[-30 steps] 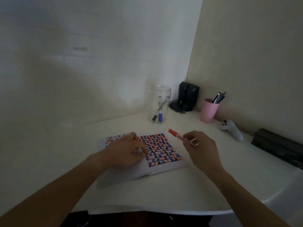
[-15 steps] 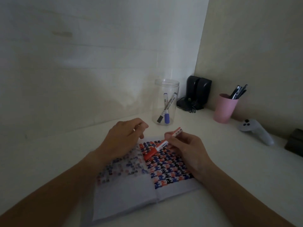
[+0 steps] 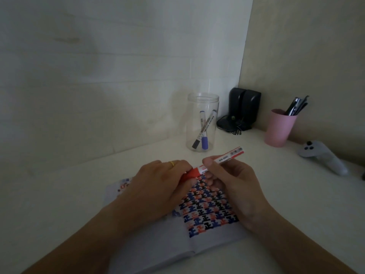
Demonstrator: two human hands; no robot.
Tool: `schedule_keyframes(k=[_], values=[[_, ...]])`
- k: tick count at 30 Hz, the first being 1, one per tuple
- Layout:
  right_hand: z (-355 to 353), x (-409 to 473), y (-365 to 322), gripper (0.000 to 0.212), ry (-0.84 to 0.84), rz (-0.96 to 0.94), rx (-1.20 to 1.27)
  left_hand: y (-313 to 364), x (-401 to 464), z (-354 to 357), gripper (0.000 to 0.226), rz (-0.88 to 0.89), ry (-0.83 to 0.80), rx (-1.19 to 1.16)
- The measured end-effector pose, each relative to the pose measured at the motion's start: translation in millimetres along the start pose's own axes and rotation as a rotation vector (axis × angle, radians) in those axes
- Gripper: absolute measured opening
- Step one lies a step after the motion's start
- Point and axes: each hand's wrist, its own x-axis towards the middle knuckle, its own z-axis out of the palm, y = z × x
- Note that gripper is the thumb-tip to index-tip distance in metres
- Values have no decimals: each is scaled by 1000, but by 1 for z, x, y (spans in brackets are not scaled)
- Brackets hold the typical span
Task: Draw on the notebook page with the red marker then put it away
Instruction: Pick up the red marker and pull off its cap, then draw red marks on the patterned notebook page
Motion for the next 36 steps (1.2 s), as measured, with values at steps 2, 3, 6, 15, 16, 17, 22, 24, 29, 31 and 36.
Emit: schedule_keyframes(k=[2,3,6,15,16,17,22,24,29,31,36], values=[[3,-3,-1,19,-49,-17,6,2,0,0,40,-13,14,-27],[3,-5,-2,21,-62,-21,17,3,0,0,43,-13,17,-38],[4,-8,-6,33,-69,-29,26,7,-1,1,46,-20,-29,-87],[18,-14,-10,34,-51,-35,48,11,3,-12,48,-75,-173,-408],[19,-15,-9,34,-32,-37,34,9,3,-10,49,-23,-146,-269],[19,-13,-10,34,-1,-31,28,8,2,-11,46,48,-120,-112],[-23,1,-23,30,315,3,139,2,-5,-29,29,48,-119,-26],[-24,-2,-17,31,247,-40,5,-8,-11,-24,37,19,-105,-86],[-20,-2,-13,31,227,-51,-40,-15,-14,-10,36,-13,-253,-324],[-26,-4,-24,23,226,-43,21,-16,-12,-8,44,-4,-321,-336],[-14,-31,-45,10,3,63,-9,-28,-12,1,34,39,-383,-311]])
